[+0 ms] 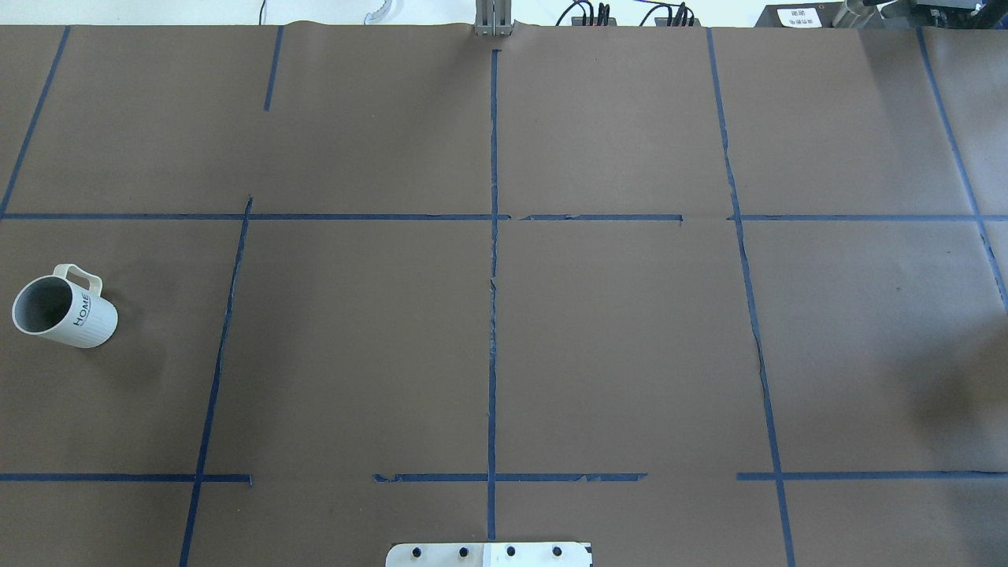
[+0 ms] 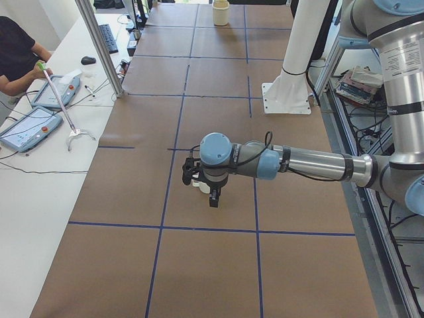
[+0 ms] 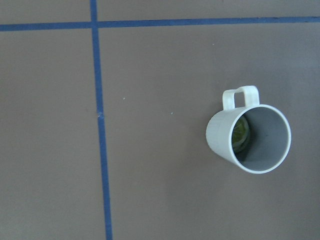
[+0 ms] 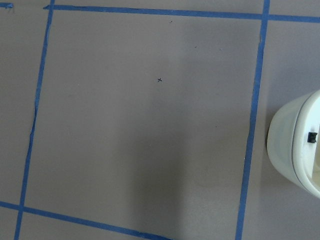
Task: Left arm hands cup to right arm to dump lemon
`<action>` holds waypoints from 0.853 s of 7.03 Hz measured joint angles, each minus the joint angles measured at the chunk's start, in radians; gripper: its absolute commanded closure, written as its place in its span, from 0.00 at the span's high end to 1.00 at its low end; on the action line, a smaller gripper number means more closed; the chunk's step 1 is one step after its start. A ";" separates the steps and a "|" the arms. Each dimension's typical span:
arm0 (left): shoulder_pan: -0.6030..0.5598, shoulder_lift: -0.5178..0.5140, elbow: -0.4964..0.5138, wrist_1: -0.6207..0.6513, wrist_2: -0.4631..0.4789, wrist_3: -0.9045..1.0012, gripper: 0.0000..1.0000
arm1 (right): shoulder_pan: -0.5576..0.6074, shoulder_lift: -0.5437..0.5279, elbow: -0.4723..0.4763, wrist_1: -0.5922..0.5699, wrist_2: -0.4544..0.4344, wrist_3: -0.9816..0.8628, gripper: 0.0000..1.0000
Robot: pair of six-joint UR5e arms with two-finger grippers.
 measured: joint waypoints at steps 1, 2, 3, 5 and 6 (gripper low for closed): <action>0.057 -0.056 0.026 -0.022 0.022 -0.086 1.00 | -0.028 0.009 -0.001 0.048 -0.001 0.080 1.00; 0.105 -0.098 0.067 -0.069 0.054 -0.164 1.00 | -0.057 0.017 -0.003 0.095 -0.001 0.157 1.00; 0.153 -0.126 0.119 -0.141 0.089 -0.245 1.00 | -0.084 0.020 -0.006 0.139 -0.002 0.215 1.00; 0.258 -0.143 0.178 -0.254 0.163 -0.379 1.00 | -0.108 0.023 -0.007 0.189 0.000 0.264 1.00; 0.288 -0.136 0.186 -0.276 0.182 -0.401 1.00 | -0.113 0.023 -0.007 0.199 0.001 0.271 1.00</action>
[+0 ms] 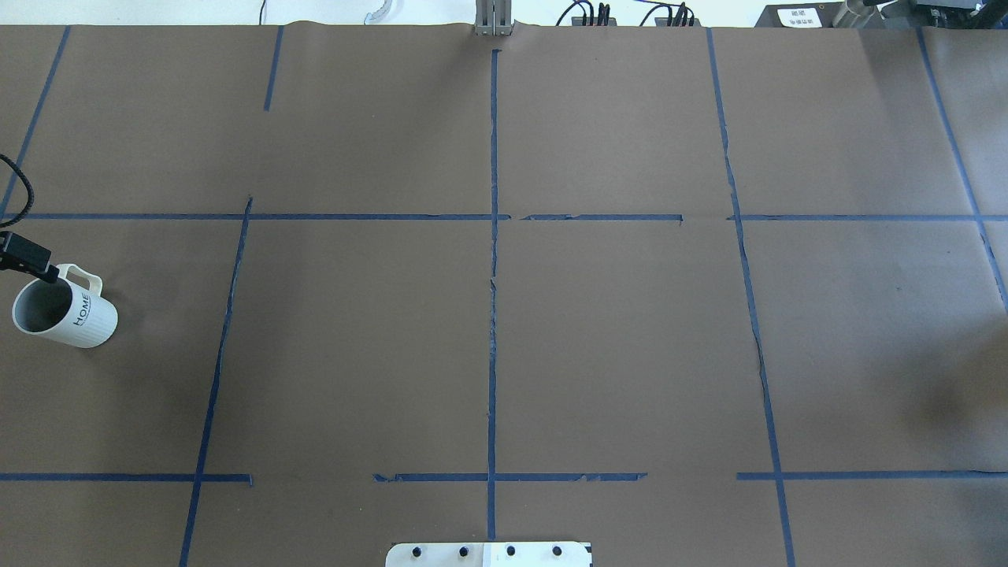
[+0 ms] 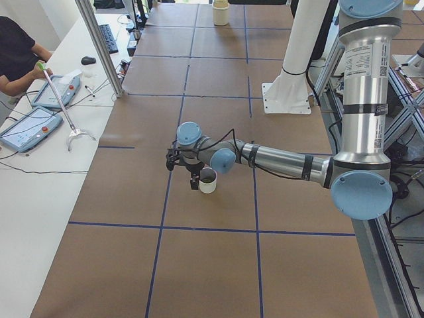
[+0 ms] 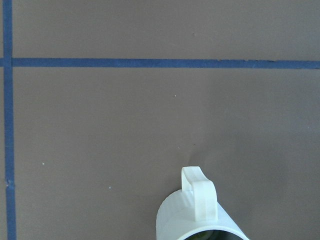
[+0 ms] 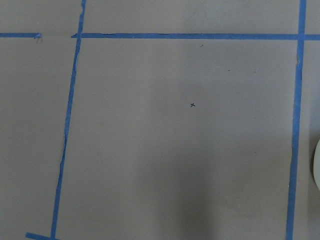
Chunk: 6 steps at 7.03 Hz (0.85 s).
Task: Left arm hands cup to right arm to dump lemon
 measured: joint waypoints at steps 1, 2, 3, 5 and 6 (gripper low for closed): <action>0.014 0.020 0.004 -0.035 0.007 -0.008 1.00 | -0.004 0.001 0.000 0.010 0.001 0.009 1.00; 0.019 0.047 0.014 -0.083 0.009 -0.013 0.87 | -0.009 0.001 0.000 0.016 0.001 0.020 1.00; 0.024 0.061 0.028 -0.116 0.009 -0.018 0.61 | -0.017 0.001 0.000 0.019 0.001 0.027 1.00; 0.037 0.066 0.039 -0.132 0.008 -0.023 0.07 | -0.063 0.030 0.000 0.021 -0.007 0.101 1.00; 0.044 0.065 0.039 -0.134 0.008 -0.025 0.00 | -0.095 0.056 0.000 0.021 -0.017 0.150 1.00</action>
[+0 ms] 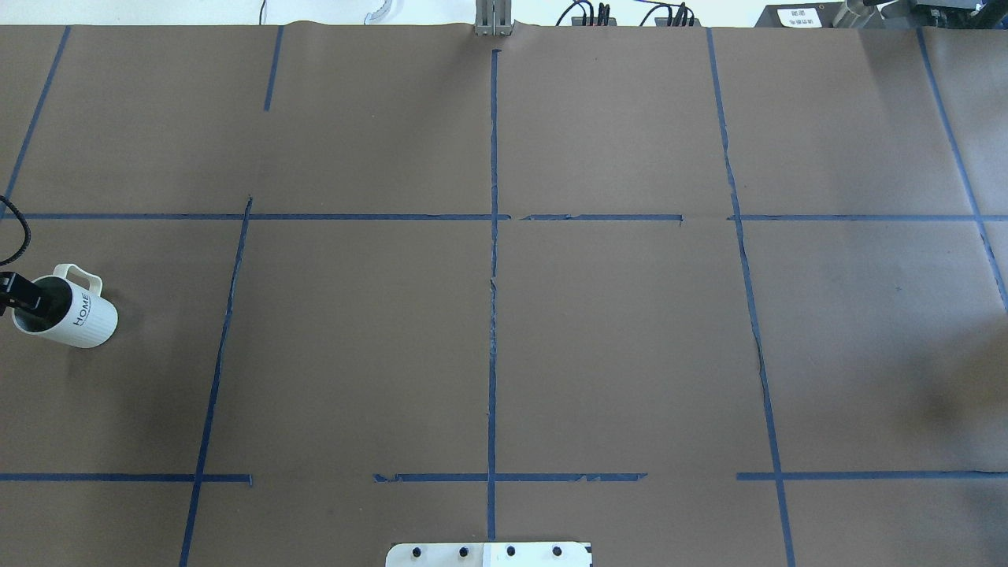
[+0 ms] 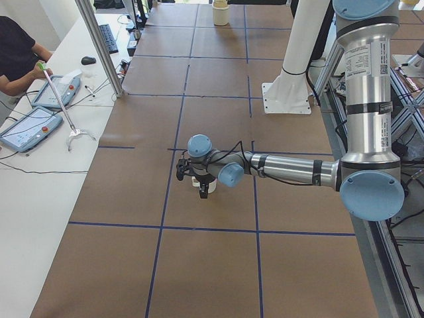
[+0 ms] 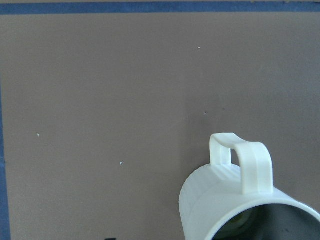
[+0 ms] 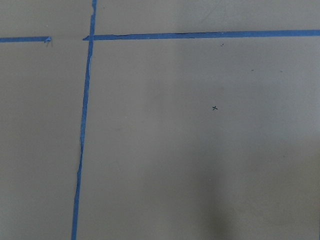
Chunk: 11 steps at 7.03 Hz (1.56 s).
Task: Left arm hands cup to right arm to dump lemon
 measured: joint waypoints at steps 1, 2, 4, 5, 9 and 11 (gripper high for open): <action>0.009 -0.006 -0.002 -0.003 0.000 -0.018 0.00 | -0.033 0.025 0.000 0.001 -0.008 0.029 1.00; 0.023 -0.029 -0.008 -0.009 0.002 -0.073 0.00 | -0.073 0.058 0.001 0.002 -0.023 0.066 1.00; 0.079 -0.162 -0.025 -0.016 0.011 -0.292 0.00 | -0.199 0.159 0.005 0.003 -0.096 0.218 1.00; 0.107 -0.252 -0.033 -0.013 0.012 -0.413 0.00 | -0.295 0.224 0.010 0.003 -0.175 0.332 1.00; 0.214 -0.594 -0.048 0.180 0.033 -0.726 0.00 | -0.699 0.485 0.035 0.002 -0.596 0.801 1.00; 0.227 -0.744 -0.029 0.373 0.087 -0.743 0.00 | -0.924 0.601 0.040 -0.004 -0.959 0.954 1.00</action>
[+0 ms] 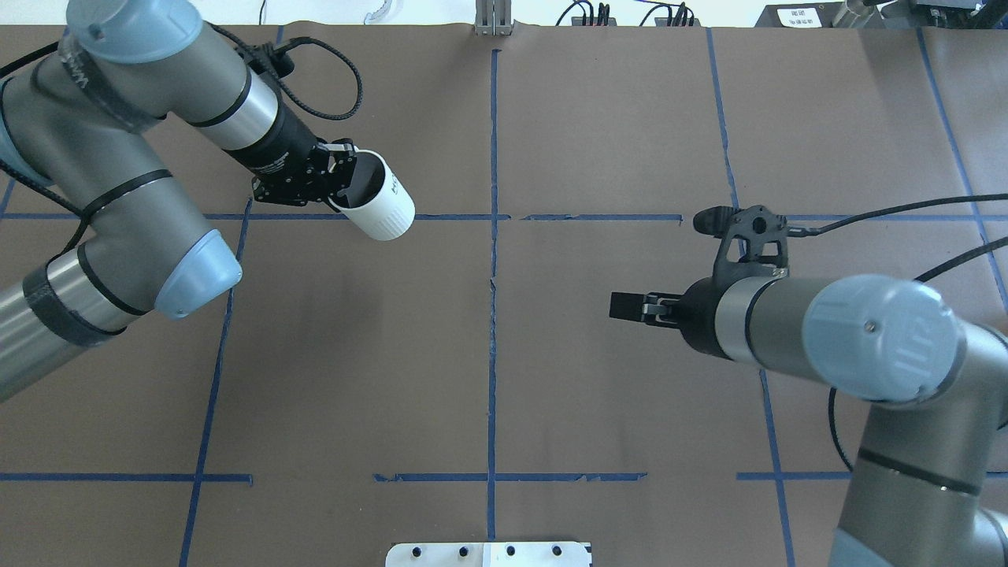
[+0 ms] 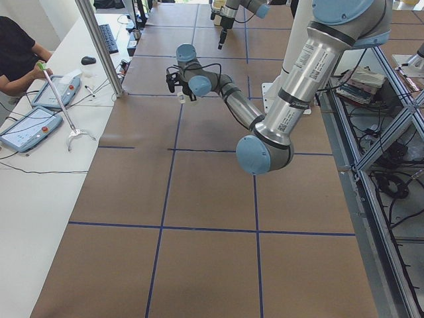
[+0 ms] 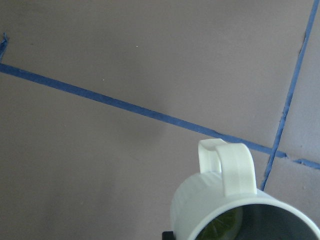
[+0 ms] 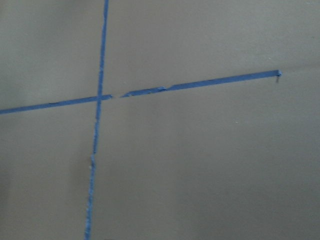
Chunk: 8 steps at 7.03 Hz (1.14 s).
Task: Left arm hands cup to right arm to dump lemon
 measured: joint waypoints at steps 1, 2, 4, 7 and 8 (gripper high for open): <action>0.002 -0.048 0.011 0.045 0.011 -0.003 0.00 | -0.054 0.042 -0.004 0.000 -0.090 0.066 1.00; 0.004 -0.076 0.020 0.062 0.021 -0.014 0.00 | -0.075 0.076 -0.010 0.002 -0.123 0.142 1.00; 0.013 -0.119 0.042 0.077 0.034 -0.042 0.00 | -0.110 0.106 -0.012 0.005 -0.190 0.209 1.00; 0.079 -0.217 0.048 0.200 0.061 -0.047 0.00 | -0.208 0.135 -0.013 0.003 -0.459 0.035 0.96; 0.098 -0.239 0.047 0.217 0.068 -0.047 0.00 | -0.235 0.136 -0.019 0.004 -0.526 -0.048 0.95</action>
